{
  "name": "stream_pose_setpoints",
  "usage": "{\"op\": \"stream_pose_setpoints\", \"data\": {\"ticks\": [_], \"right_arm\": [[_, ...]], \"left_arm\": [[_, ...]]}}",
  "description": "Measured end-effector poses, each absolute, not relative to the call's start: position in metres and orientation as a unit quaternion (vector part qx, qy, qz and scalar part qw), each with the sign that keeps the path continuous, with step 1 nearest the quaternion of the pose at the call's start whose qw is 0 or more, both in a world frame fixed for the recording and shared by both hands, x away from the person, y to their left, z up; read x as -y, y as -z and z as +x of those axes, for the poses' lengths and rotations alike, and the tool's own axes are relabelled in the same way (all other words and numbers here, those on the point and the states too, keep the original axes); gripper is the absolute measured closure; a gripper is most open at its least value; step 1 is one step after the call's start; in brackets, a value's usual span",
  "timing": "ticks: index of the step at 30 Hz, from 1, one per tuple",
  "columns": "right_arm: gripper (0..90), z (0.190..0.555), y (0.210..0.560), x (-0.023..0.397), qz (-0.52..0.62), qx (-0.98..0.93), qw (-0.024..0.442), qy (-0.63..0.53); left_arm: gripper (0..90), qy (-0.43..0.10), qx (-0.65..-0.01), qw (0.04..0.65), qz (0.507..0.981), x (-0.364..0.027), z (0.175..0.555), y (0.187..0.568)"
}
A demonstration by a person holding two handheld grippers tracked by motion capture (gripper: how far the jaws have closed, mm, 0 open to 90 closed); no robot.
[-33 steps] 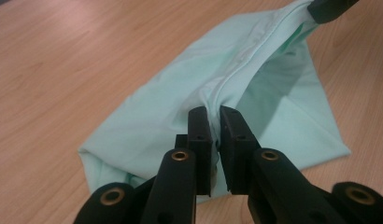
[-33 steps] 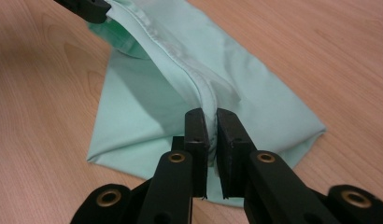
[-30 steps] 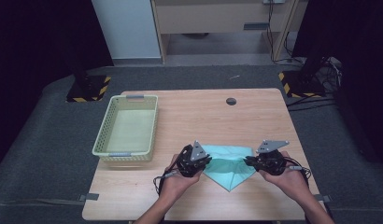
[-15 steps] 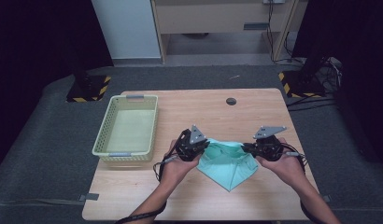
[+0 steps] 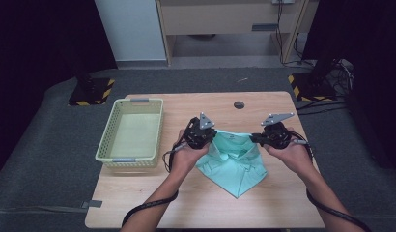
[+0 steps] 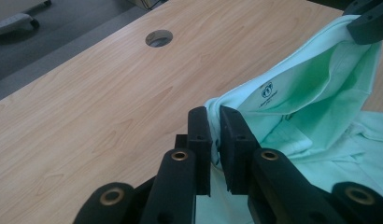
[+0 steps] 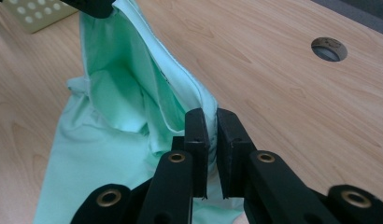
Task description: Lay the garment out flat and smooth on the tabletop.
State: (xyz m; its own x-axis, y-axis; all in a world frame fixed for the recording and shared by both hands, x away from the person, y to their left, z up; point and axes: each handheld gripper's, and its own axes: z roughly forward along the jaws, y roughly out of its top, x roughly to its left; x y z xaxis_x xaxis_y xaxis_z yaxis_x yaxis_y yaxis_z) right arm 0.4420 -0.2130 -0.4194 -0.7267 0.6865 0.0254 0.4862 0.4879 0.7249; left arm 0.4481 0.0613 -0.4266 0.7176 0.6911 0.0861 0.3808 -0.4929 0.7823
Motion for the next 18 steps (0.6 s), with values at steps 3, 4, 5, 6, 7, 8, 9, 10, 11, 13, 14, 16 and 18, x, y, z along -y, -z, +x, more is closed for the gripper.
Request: {"op": "stream_pose_setpoints", "data": {"ticks": [3, 4, 5, 6, 7, 8, 9, 10, 11, 13, 14, 16, 18], "right_arm": [[83.7, 0.451, 0.42, 0.212, 0.348, -0.853, 0.134, -0.365], [83.7, 0.454, 0.42, 0.212, 0.35, -0.853, 0.133, -0.364], [83.7, 0.461, 0.42, 0.212, 0.352, -0.853, 0.13, -0.364], [83.7, 0.461, 0.42, 0.212, 0.352, -0.853, 0.13, -0.364], [83.7, 0.464, 0.421, 0.212, 0.353, -0.853, 0.129, -0.363], [83.7, 0.467, 0.422, 0.212, 0.356, -0.852, 0.127, -0.363], [83.7, 0.47, 0.423, 0.211, 0.358, -0.852, 0.125, -0.361], [83.7, 0.473, 0.423, 0.211, 0.359, -0.852, 0.125, -0.359], [83.6, 0.476, 0.424, 0.21, 0.36, -0.852, 0.123, -0.358], [83.7, 0.48, 0.427, 0.208, 0.363, -0.853, 0.12, -0.356], [83.6, 0.483, 0.428, 0.208, 0.363, -0.854, 0.119, -0.354], [83.6, 0.487, 0.431, 0.206, 0.366, -0.853, 0.118, -0.352], [83.6, 0.494, 0.435, 0.205, 0.373, -0.852, 0.114, -0.349]], "left_arm": [[83.0, -0.2, -0.323, 0.383, 0.842, -0.059, 0.456, 0.428], [82.9, -0.199, -0.326, 0.382, 0.842, -0.059, 0.458, 0.429], [83.0, -0.2, -0.328, 0.379, 0.842, -0.059, 0.461, 0.43], [83.0, -0.201, -0.329, 0.374, 0.844, -0.059, 0.463, 0.43], [82.9, -0.2, -0.332, 0.375, 0.842, -0.059, 0.465, 0.431], [82.9, -0.2, -0.333, 0.373, 0.843, -0.059, 0.468, 0.432], [82.9, -0.199, -0.335, 0.371, 0.843, -0.059, 0.47, 0.433], [82.9, -0.198, -0.338, 0.37, 0.843, -0.059, 0.472, 0.434], [82.9, -0.198, -0.34, 0.369, 0.842, -0.058, 0.475, 0.436], [82.9, -0.198, -0.343, 0.363, 0.844, -0.058, 0.479, 0.439], [82.8, -0.197, -0.346, 0.361, 0.843, -0.058, 0.482, 0.44], [82.8, -0.195, -0.354, 0.361, 0.841, -0.059, 0.487, 0.444], [82.8, -0.19, -0.361, 0.36, 0.839, -0.059, 0.494, 0.448]]}}
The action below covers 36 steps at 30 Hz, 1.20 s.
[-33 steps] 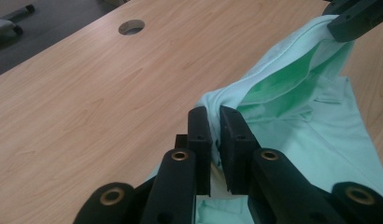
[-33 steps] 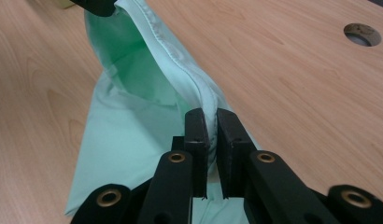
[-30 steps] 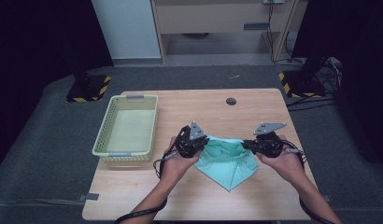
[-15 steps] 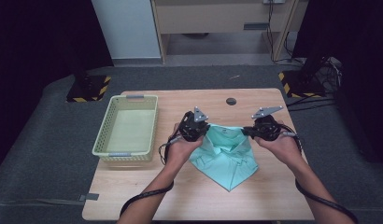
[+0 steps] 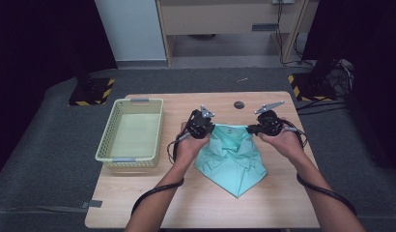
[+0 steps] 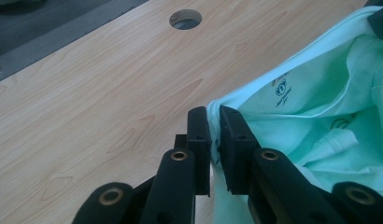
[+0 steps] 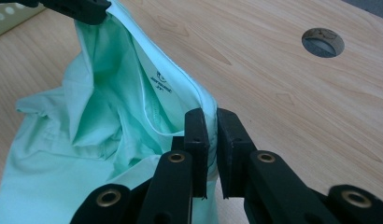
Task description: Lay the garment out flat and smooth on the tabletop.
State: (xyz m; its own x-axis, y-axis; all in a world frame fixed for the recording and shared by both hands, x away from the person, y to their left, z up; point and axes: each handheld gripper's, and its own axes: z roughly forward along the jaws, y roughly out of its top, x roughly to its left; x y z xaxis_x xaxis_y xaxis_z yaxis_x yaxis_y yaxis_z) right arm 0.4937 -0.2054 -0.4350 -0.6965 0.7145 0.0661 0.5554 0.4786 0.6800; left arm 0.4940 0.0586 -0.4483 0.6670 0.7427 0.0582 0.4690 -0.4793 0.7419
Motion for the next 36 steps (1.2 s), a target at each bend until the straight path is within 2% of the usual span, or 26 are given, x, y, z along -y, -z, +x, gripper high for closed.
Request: {"op": "stream_pose_setpoints", "data": {"ticks": [20, 21, 22, 23, 24, 25, 31, 36], "right_arm": [[82.2, 0.536, 0.459, 0.206, 0.423, -0.835, 0.107, -0.336], [79.5, 0.538, 0.46, 0.206, 0.43, -0.831, 0.11, -0.335], [75.4, 0.54, 0.461, 0.205, 0.436, -0.828, 0.116, -0.334], [70.1, 0.542, 0.462, 0.205, 0.437, -0.826, 0.125, -0.333], [63.5, 0.543, 0.463, 0.205, 0.439, -0.823, 0.134, -0.333], [57.6, 0.544, 0.464, 0.205, 0.447, -0.818, 0.141, -0.333], [53.6, 0.538, 0.466, 0.21, 0.452, -0.819, 0.138, -0.327], [58.2, 0.527, 0.467, 0.212, 0.448, -0.821, 0.133, -0.329]], "left_arm": [[81.4, -0.194, -0.378, 0.332, 0.842, -0.045, 0.531, 0.462], [79.5, -0.199, -0.382, 0.331, 0.84, -0.045, 0.534, 0.462], [73.7, -0.211, -0.39, 0.33, 0.833, -0.045, 0.536, 0.462], [64.6, -0.216, -0.395, 0.329, 0.83, -0.046, 0.538, 0.461], [62.9, -0.216, -0.396, 0.333, 0.828, -0.046, 0.539, 0.461], [56.6, -0.219, -0.399, 0.332, 0.826, -0.047, 0.54, 0.461], [51.0, -0.216, -0.409, 0.333, 0.822, -0.05, 0.531, 0.466], [51.1, -0.211, -0.407, 0.341, 0.821, -0.049, 0.516, 0.472]]}}
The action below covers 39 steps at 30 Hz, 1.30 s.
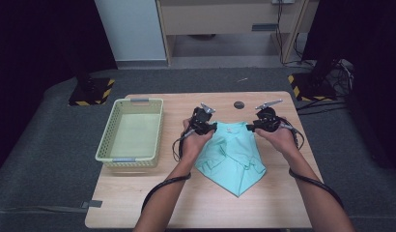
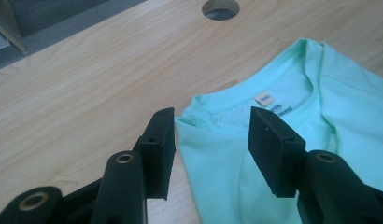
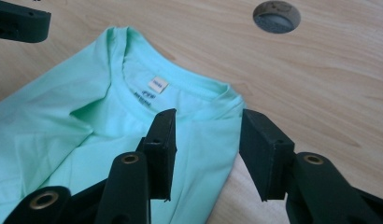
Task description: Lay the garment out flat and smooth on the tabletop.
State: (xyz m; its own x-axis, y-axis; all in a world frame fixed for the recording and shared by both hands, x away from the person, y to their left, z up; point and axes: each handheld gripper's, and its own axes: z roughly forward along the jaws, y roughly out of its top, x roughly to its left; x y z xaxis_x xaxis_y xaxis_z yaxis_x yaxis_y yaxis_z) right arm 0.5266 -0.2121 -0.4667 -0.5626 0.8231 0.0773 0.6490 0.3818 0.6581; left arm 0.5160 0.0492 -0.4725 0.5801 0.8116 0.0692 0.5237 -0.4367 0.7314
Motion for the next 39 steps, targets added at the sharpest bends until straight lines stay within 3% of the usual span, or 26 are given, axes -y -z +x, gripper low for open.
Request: {"op": "stream_pose_setpoints", "data": {"ticks": [7, 13, 31, 39], "right_arm": [[72.5, 0.502, 0.471, 0.202, 0.426, -0.832, 0.12, -0.334], [77.6, 0.489, 0.475, 0.196, 0.418, -0.837, 0.112, -0.334], [75.5, 0.482, 0.483, 0.189, 0.406, -0.847, 0.108, -0.327], [75.3, 0.481, 0.487, 0.19, 0.406, -0.846, 0.105, -0.328]], "left_arm": [[53.8, -0.202, -0.394, 0.354, 0.824, -0.045, 0.49, 0.476], [55.4, -0.191, -0.381, 0.363, 0.829, -0.039, 0.47, 0.475], [60.7, -0.14, -0.372, 0.347, 0.849, -0.02, 0.464, 0.502], [87.1, -0.139, -0.358, 0.351, 0.854, -0.018, 0.463, 0.503]]}}
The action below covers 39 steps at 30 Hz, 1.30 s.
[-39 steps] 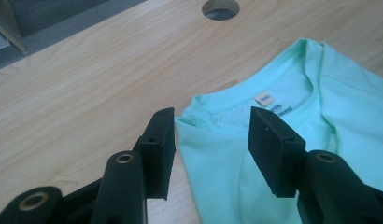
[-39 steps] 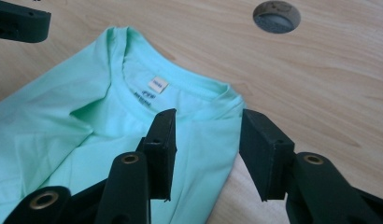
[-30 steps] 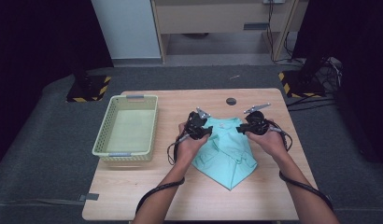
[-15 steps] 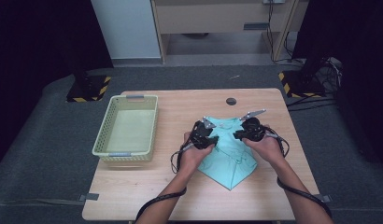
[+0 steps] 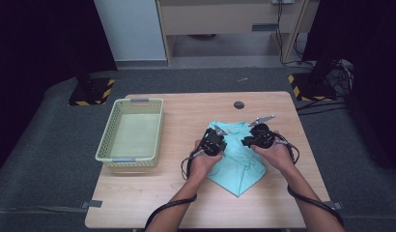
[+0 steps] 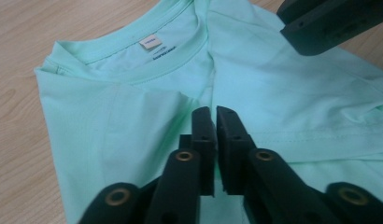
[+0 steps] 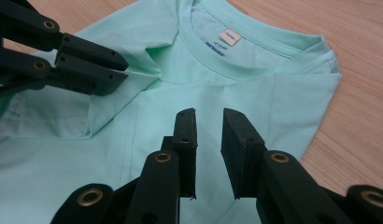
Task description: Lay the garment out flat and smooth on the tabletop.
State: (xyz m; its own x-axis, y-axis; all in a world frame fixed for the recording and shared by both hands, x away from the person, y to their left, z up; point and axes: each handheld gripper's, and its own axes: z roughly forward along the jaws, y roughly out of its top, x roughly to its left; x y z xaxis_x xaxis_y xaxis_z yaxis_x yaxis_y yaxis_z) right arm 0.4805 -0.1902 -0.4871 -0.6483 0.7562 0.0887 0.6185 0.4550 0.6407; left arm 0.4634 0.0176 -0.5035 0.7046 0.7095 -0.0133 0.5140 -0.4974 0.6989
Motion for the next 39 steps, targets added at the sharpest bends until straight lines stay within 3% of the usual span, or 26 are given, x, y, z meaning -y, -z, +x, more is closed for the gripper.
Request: {"op": "stream_pose_setpoints", "data": {"ticks": [15, 39], "right_arm": [[73.7, 0.475, 0.493, 0.167, 0.389, -0.855, 0.099, -0.327], [55.7, 0.47, 0.516, 0.12, 0.375, -0.867, 0.111, -0.31]], "left_arm": [[88.7, -0.176, -0.353, 0.362, 0.845, -0.045, 0.452, 0.468], [88.7, -0.185, -0.351, 0.366, 0.842, -0.062, 0.446, 0.453]]}}
